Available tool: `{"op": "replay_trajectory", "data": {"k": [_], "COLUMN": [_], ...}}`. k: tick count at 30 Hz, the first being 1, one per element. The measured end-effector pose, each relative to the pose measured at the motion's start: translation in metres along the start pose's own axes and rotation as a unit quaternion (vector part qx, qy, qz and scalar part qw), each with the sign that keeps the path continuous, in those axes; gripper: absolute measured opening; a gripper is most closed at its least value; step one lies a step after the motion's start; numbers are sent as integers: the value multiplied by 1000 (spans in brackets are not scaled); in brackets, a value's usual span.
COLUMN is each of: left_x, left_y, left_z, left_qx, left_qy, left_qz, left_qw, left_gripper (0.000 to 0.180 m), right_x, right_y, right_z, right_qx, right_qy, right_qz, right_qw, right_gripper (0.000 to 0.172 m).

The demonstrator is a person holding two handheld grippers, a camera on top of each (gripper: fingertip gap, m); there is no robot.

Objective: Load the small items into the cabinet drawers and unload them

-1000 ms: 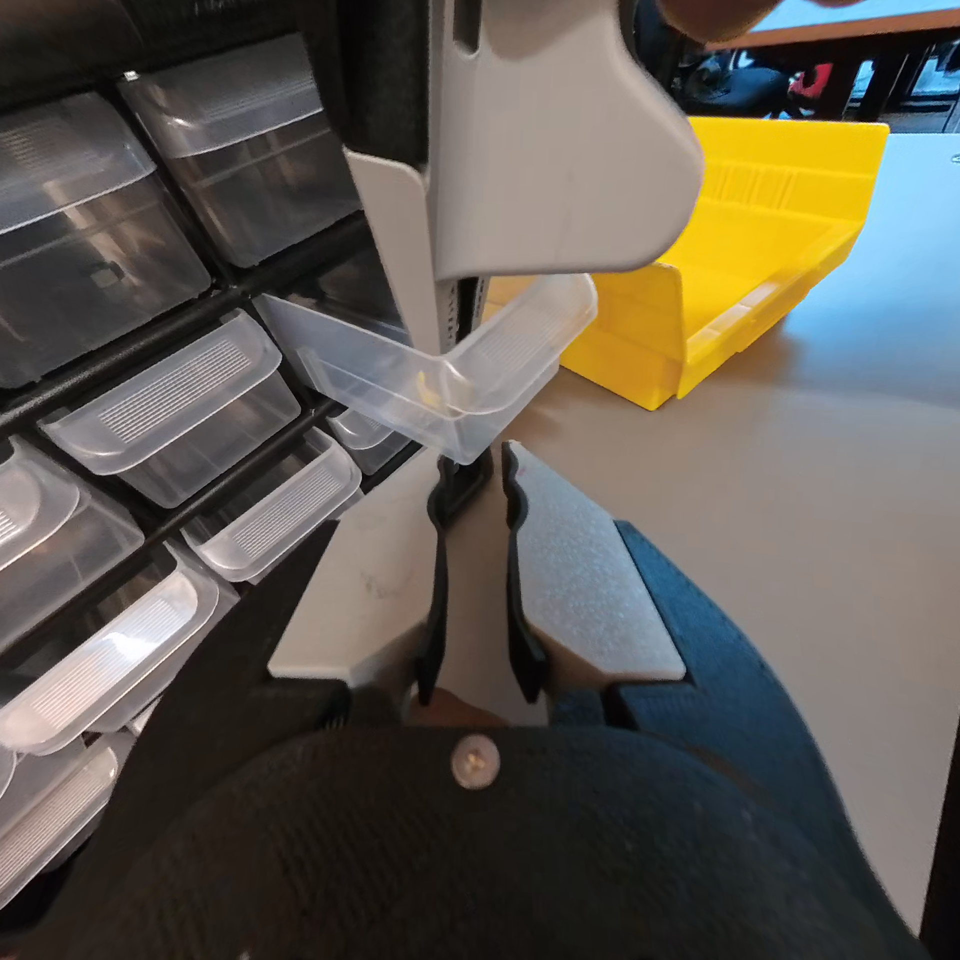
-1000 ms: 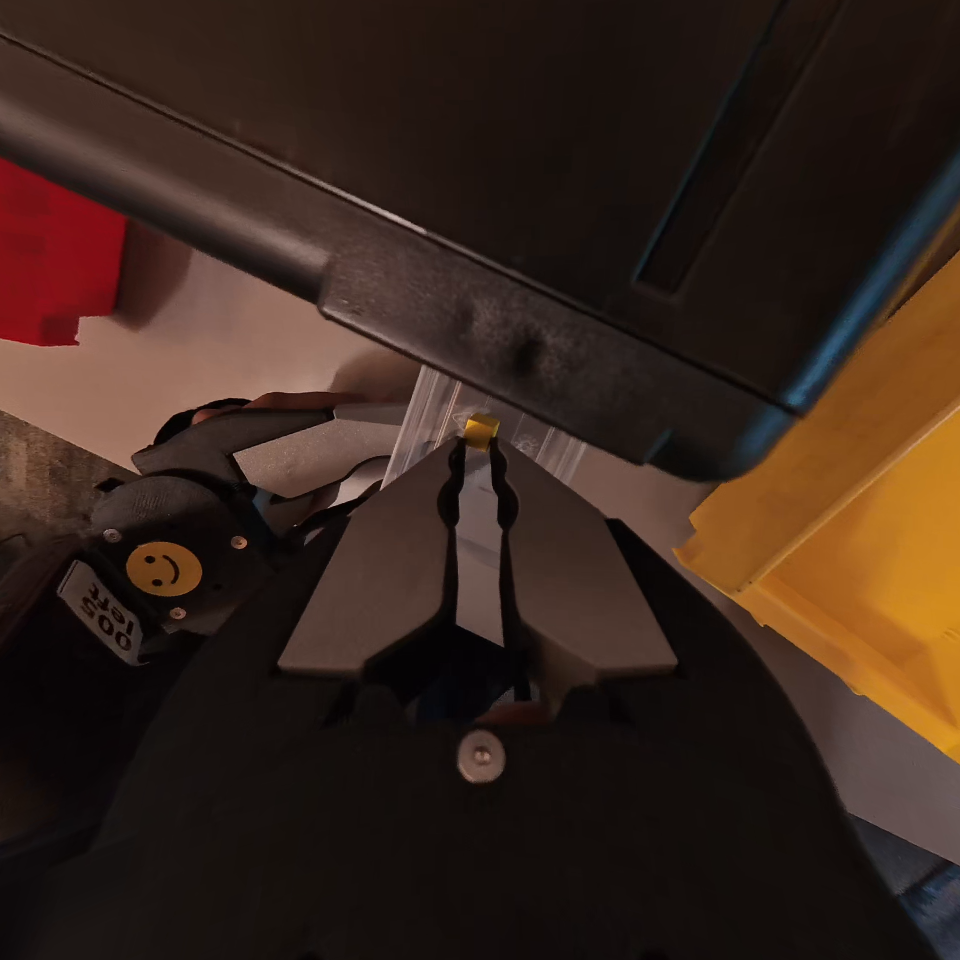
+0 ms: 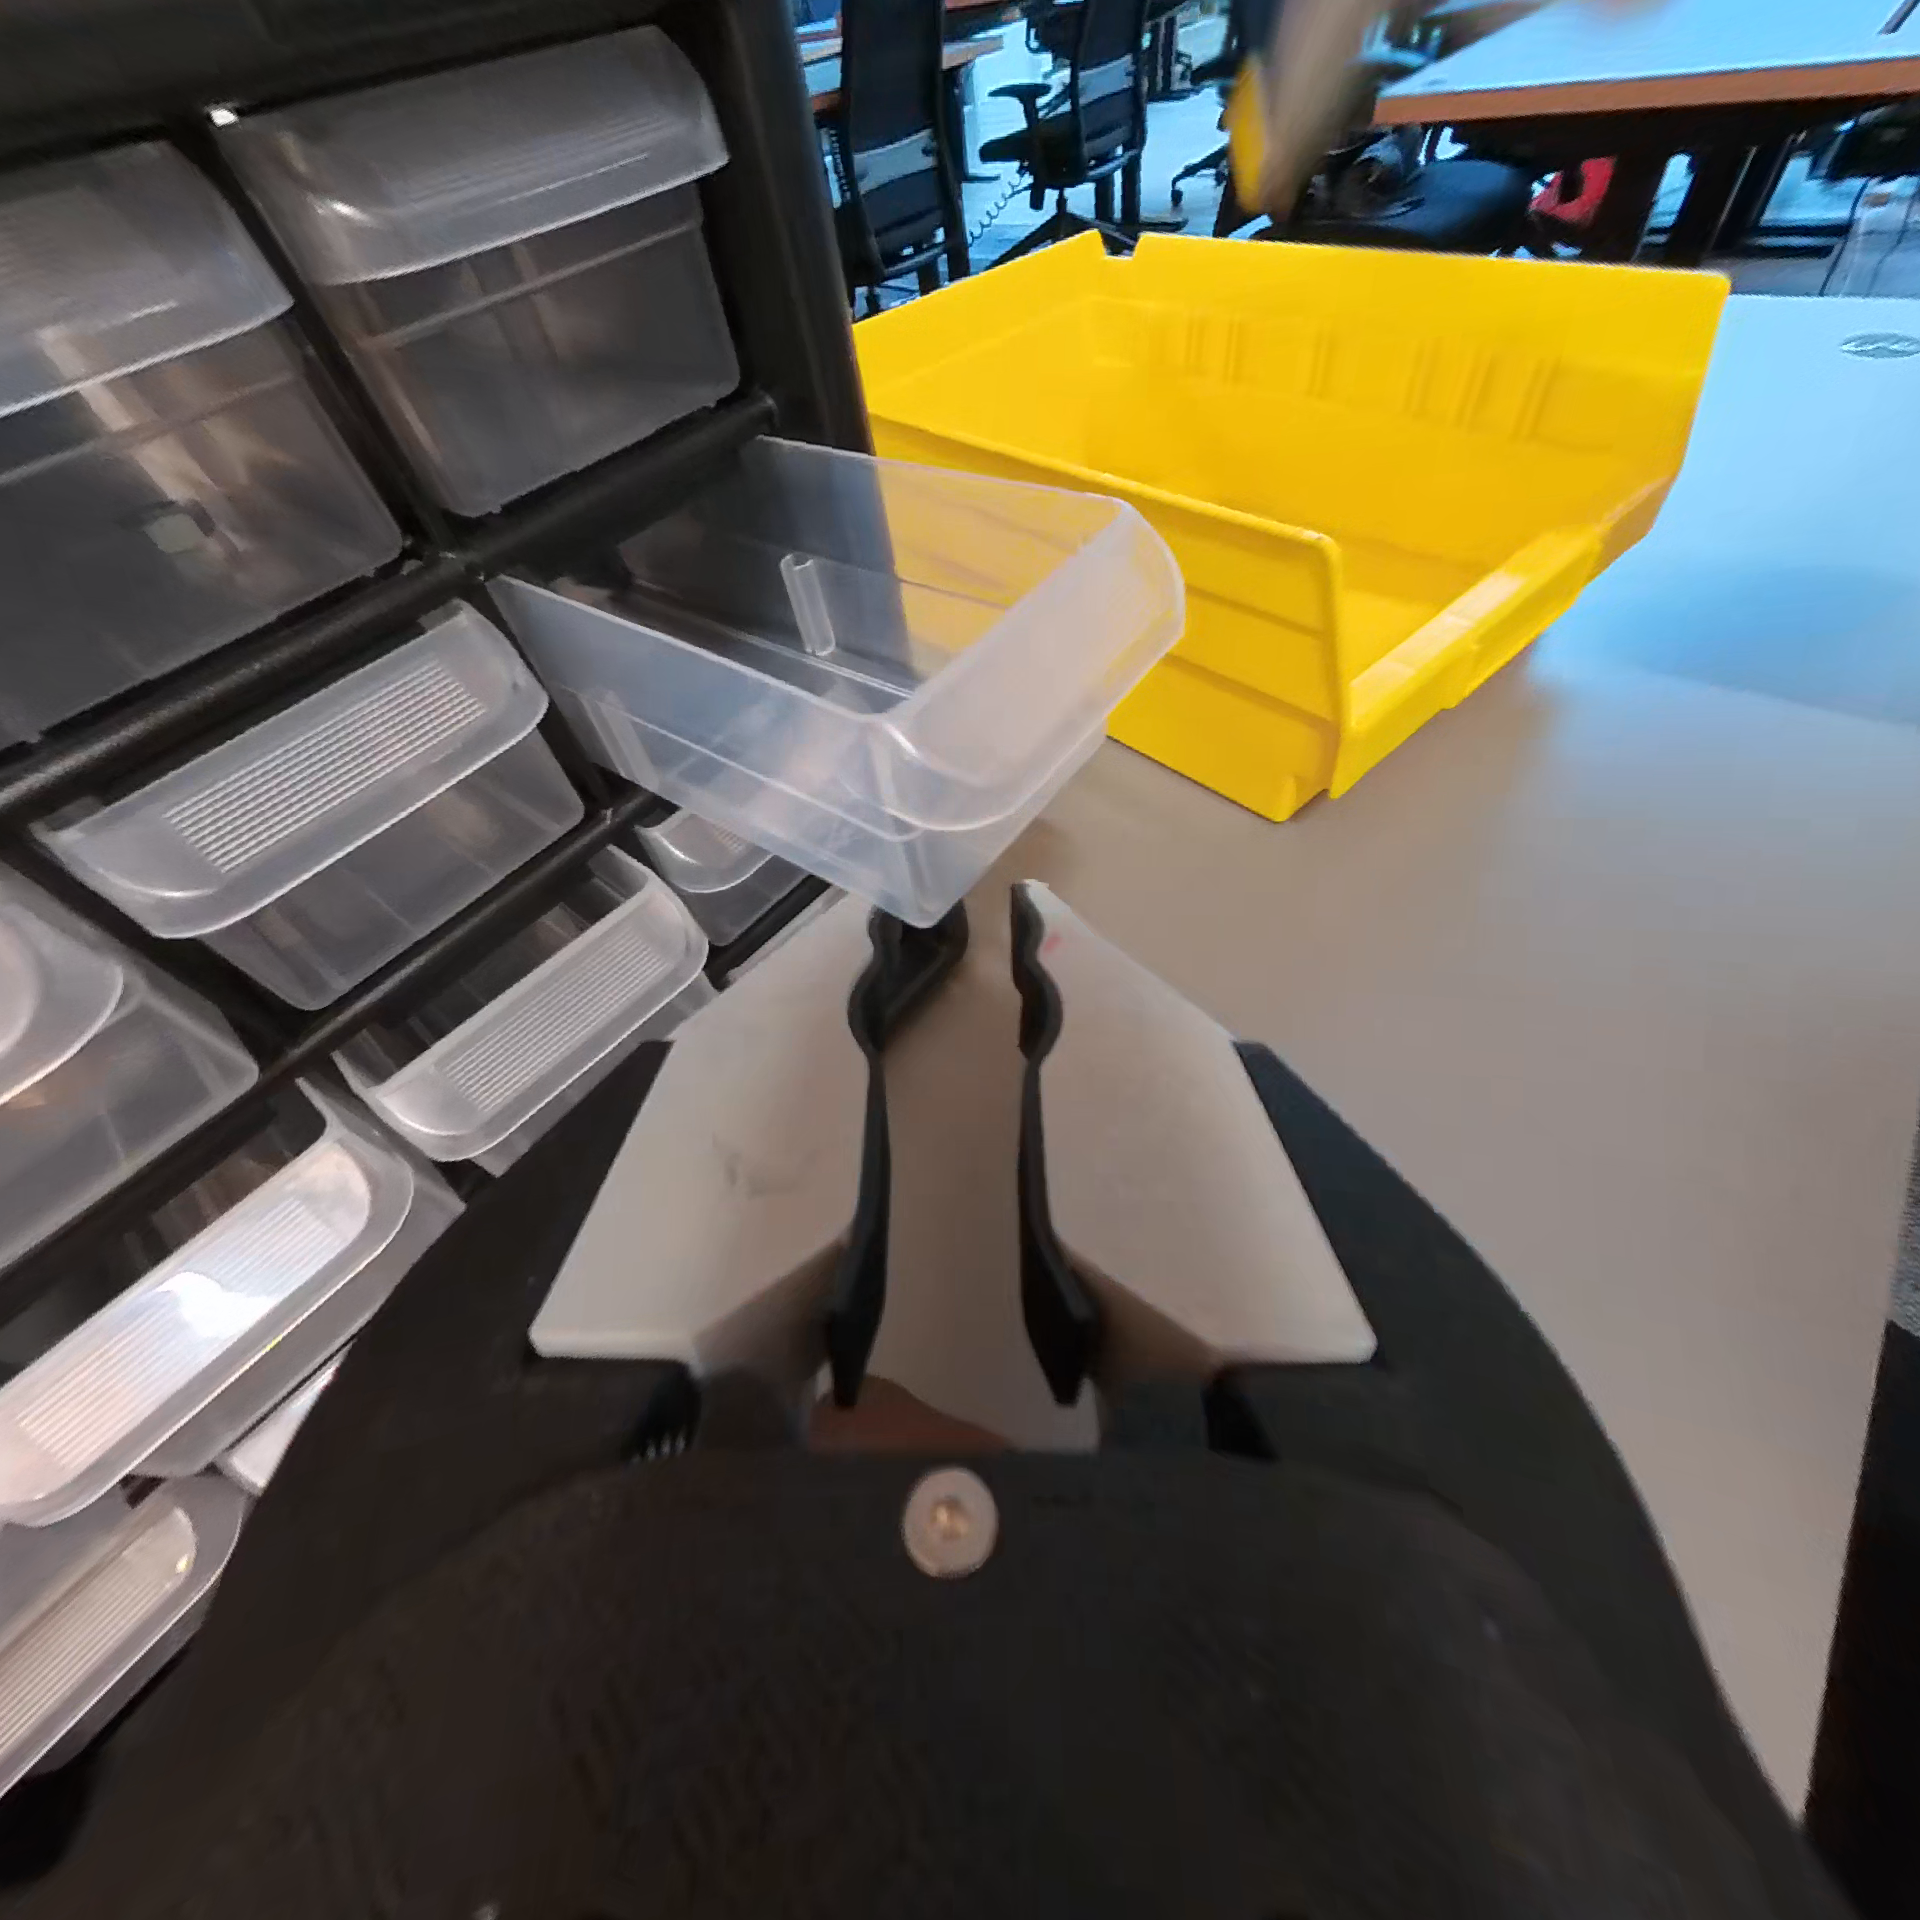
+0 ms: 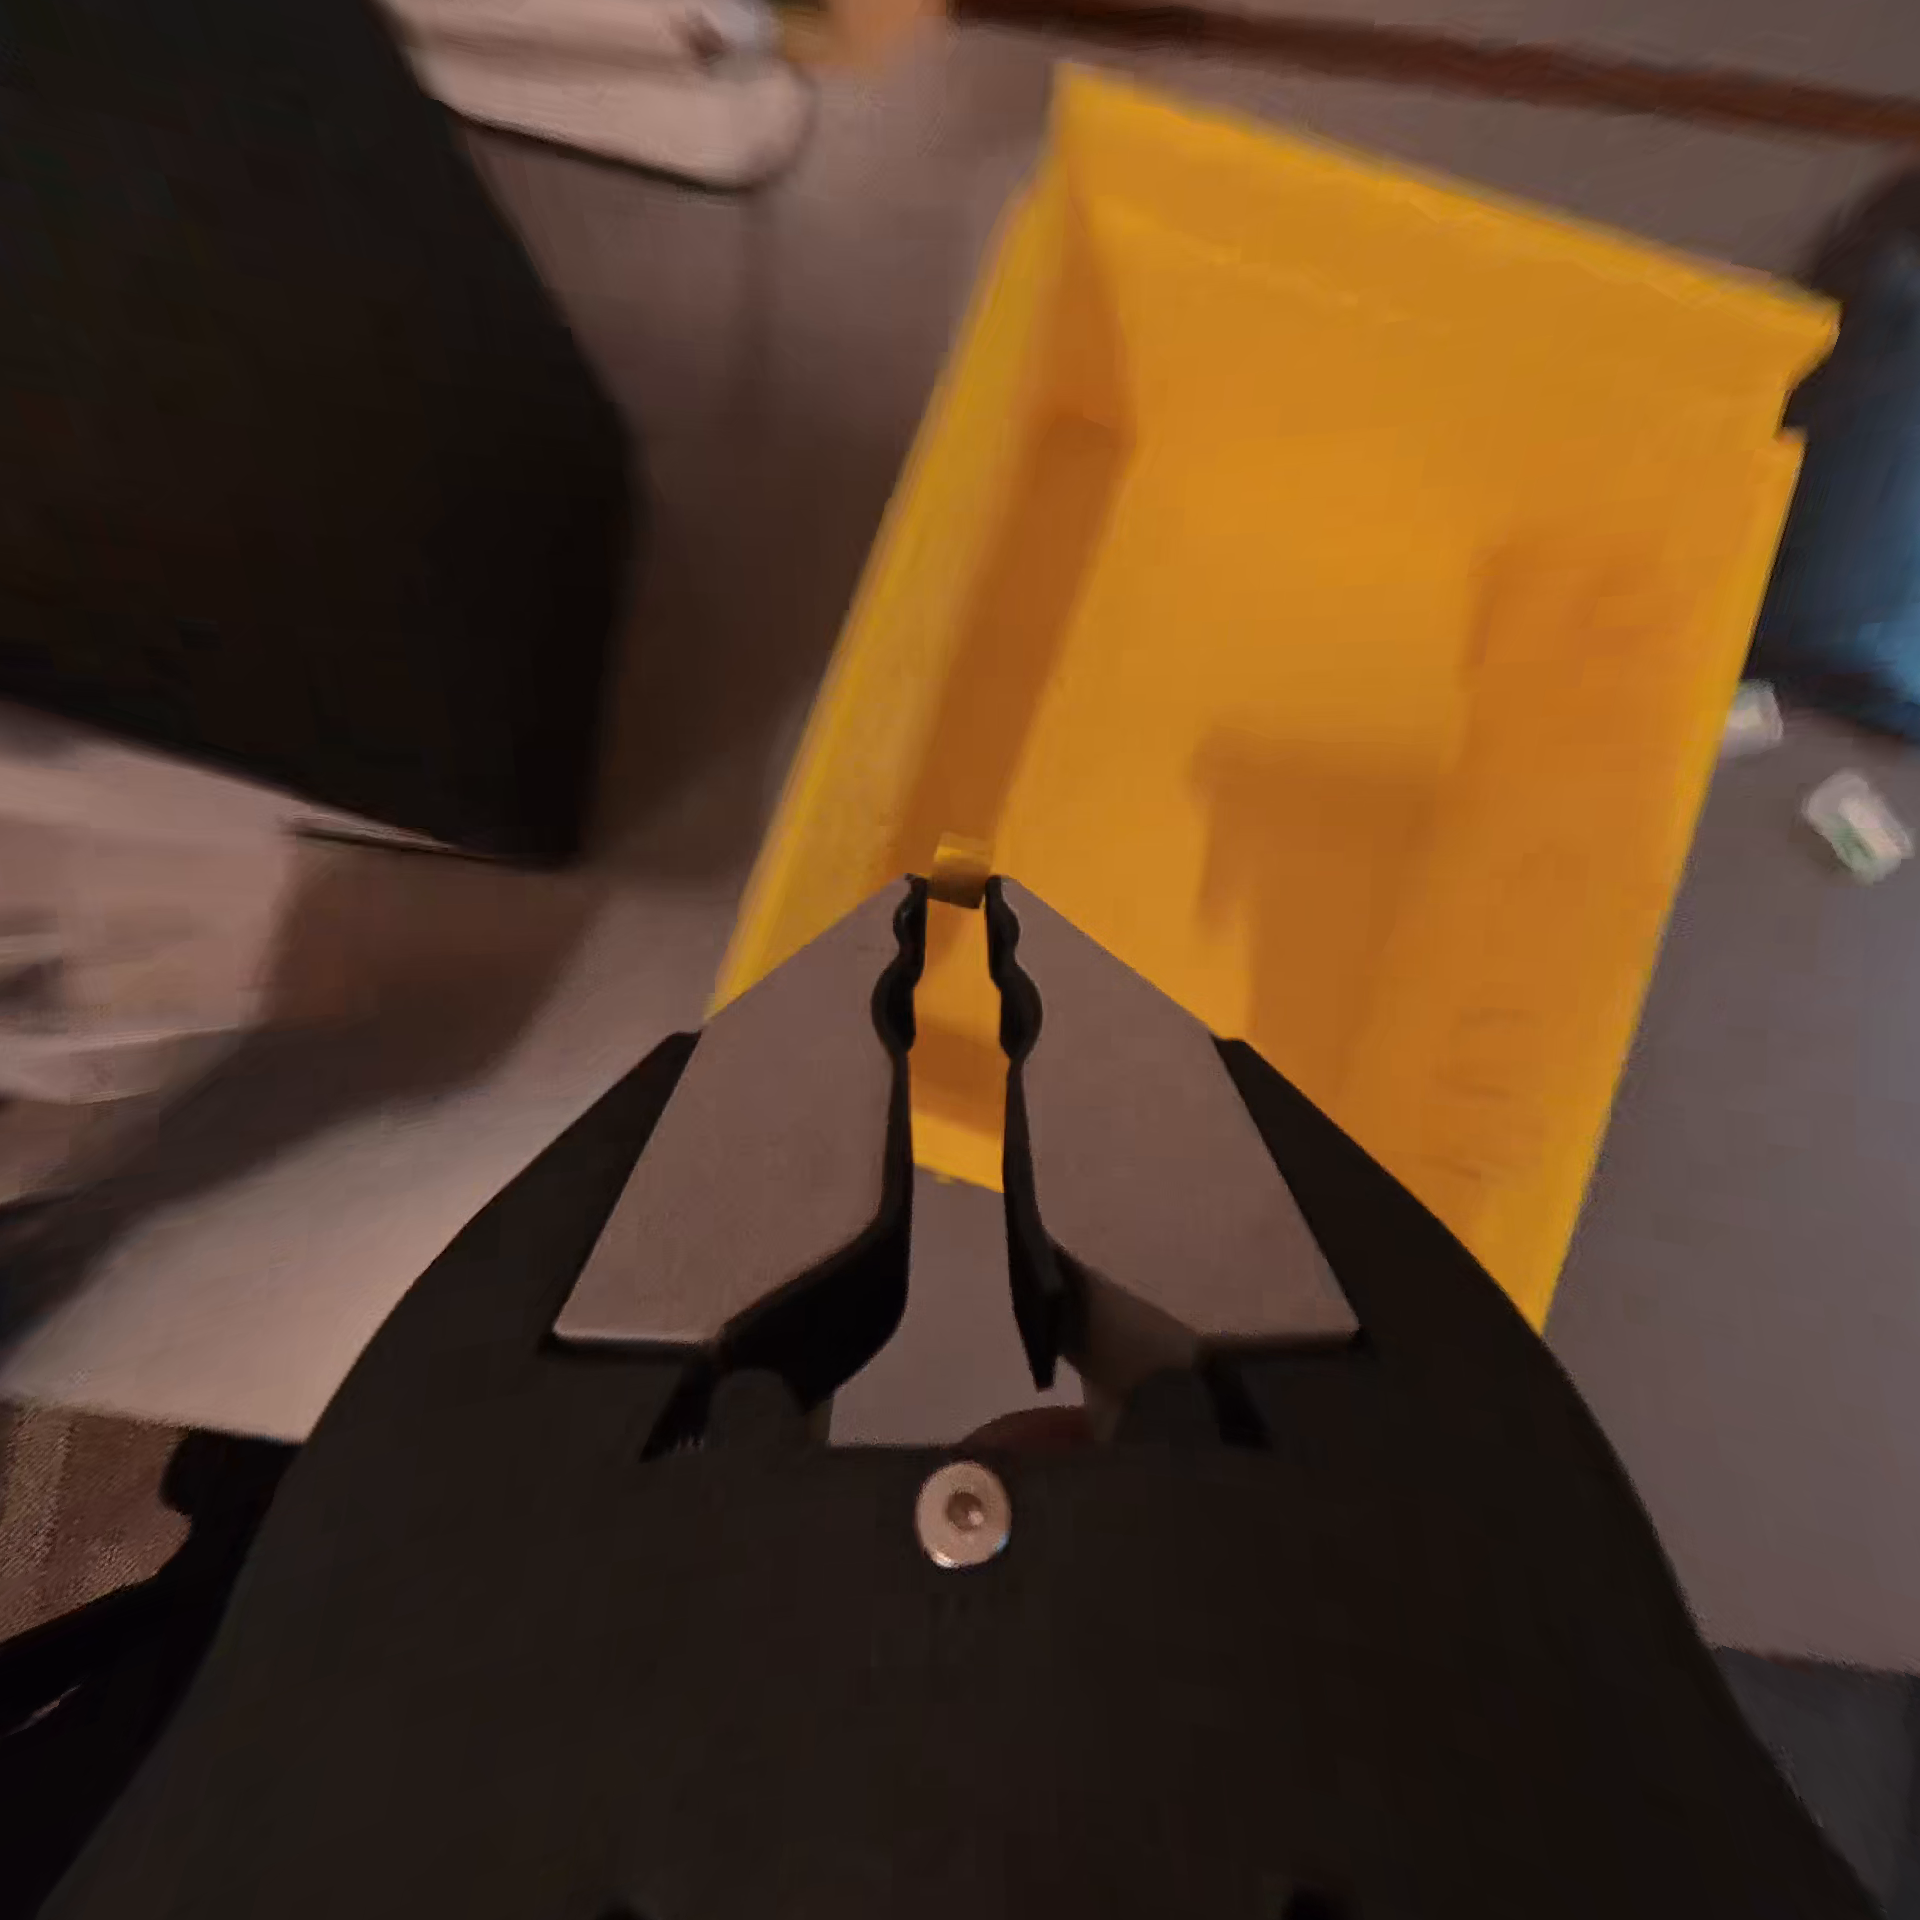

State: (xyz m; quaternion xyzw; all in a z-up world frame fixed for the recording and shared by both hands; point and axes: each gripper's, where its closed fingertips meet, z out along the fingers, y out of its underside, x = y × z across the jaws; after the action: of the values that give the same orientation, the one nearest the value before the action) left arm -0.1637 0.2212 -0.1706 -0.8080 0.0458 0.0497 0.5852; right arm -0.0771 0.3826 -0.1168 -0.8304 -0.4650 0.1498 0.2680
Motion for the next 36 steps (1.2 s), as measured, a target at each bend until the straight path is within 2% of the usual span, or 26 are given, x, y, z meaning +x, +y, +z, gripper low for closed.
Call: {"op": "replay_trajectory", "data": {"k": [1, 4, 6, 7, 9, 11, 15, 17, 21, 24, 26, 29, 31, 32, 34, 36], "left_x": [0, 1, 3, 8, 33, 45, 13, 11, -18, -25, -39, -38, -30, -26, -20, -22], "left_y": [0, 0, 5, 10, 21, 12, -34, -34, -26, -36, -36, -46, -56, -62, -81, -93], "left_z": [0, -2, -4, -7, -21, -36, -31, -20, 0, 5, 12, 9, 2, -2, -11, -11], "left_qx": [-1, -4, -17, -30, -55, -22, 73, 71, 53, 67, 46, 53, 75, 92, 136, 149], "left_qy": [0, 0, 13, 35, 128, 167, 71, 75, -11, -3, -36, -45, -53, -56, -58, -58], "left_qz": [1, 6, 23, 41, 91, 115, 14, -21, -37, -92, -114, -123, -101, -85, -72, -109], "left_qw": [1000, 1000, 999, 998, 986, 979, 995, 994, 998, 994, 992, 990, 991, 990, 986, 981], "left_gripper": [19, 16, 10, 7, 1, 0, 0, 0, 0, 0, 0, 0, 0, 8, 31, 32], "right_x": [15, 40, 51, 53, 53, 54, 48, 32, 1, -18, -33, -46, -48, -48, -41, -36], "right_y": [16, 57, 72, 76, 79, 83, 78, 73, 69, 65, 64, 66, 69, 71, 72, 71], "right_z": [18, 67, 88, 94, 100, 103, 95, 84, 57, 41, 34, 28, 23, 21, 14, 6], "right_qx": [-25, -92, -110, -113, -107, -110, -79, -50, -7, 24, 40, 58, 70, 76, 94, 117], "right_qy": [10, 27, 40, 39, 30, 24, 13, -16, -57, -77, -102, -104, -90, -84, -61, -51], "right_qz": [9, 11, 6, 7, 12, 9, 8, 6, -18, -34, -37, -48, -66, -73, -80, -81], "right_qw": [1000, 995, 993, 993, 994, 994, 997, 999, 998, 996, 993, 992, 991, 991, 991, 989], "right_gripper": [8, 9, 12, 17, 19, 24, 25, 25, 27, 29, 29, 19, 21, 30, 34, 34]}}
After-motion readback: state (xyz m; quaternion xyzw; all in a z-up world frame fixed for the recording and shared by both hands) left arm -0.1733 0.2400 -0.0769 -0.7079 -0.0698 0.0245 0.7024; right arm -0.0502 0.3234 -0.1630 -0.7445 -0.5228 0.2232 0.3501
